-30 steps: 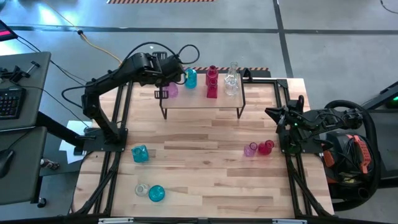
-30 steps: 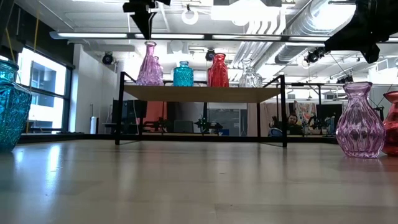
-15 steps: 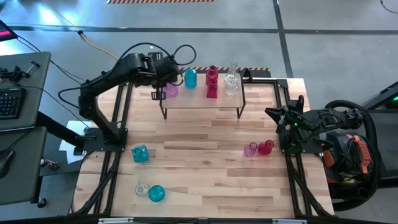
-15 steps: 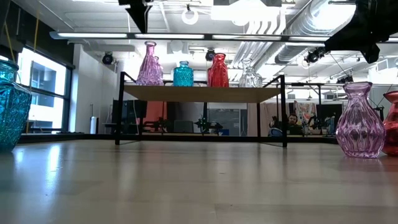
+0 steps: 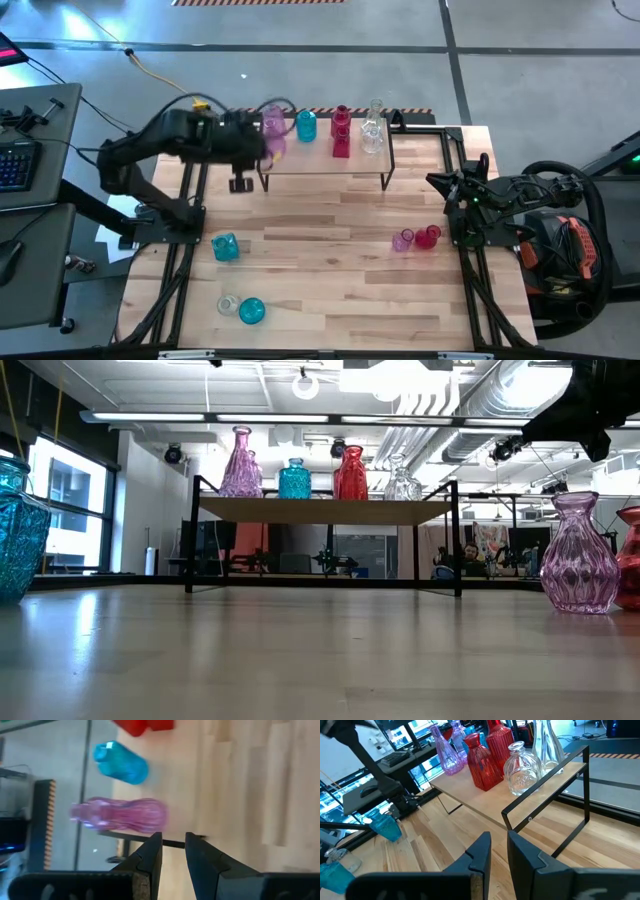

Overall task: Sort vases onto shelf
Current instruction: Put the top blue vase on the shelf aligned with the other blue vase

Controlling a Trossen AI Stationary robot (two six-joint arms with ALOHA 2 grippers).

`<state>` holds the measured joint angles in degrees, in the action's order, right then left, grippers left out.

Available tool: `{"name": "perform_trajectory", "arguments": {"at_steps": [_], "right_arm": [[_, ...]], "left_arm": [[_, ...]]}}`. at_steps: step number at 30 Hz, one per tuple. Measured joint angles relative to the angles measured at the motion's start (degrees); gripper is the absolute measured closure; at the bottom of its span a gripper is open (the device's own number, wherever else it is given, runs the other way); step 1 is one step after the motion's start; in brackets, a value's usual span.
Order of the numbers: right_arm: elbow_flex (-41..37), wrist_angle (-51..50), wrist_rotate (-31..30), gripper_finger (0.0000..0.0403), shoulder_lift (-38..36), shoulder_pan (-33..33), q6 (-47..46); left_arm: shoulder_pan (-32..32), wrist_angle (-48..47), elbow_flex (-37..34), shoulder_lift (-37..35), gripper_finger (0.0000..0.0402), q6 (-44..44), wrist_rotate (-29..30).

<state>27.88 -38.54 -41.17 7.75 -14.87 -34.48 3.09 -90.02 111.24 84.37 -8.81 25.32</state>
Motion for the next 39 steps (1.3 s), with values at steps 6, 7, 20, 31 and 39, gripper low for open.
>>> {"name": "perform_trajectory", "arguments": {"at_steps": [6,7,20,31,39], "right_arm": [[0.0,0.0,0.0,0.0359,0.0,0.0,0.0],[0.0,0.0,0.0,0.0359,0.0,0.0,0.0],[0.0,0.0,0.0,0.0359,0.0,0.0,0.0],[0.0,0.0,0.0,0.0359,0.0,0.0,0.0],[0.0,0.0,0.0,0.0359,0.0,0.0,0.0]], "left_arm": [[-8.1,0.0,-8.5,-3.6,0.0326,12.4,-1.4],[-9.2,0.0,-10.2,-4.2,0.0326,14.6,-2.3],[-18.7,0.0,-29.5,-10.9,0.0326,43.1,-18.0],[-26.5,0.0,-38.6,-11.7,0.0321,62.2,-21.9],[-30.1,0.5,-41.3,-11.7,0.0270,65.3,-21.7]]}}
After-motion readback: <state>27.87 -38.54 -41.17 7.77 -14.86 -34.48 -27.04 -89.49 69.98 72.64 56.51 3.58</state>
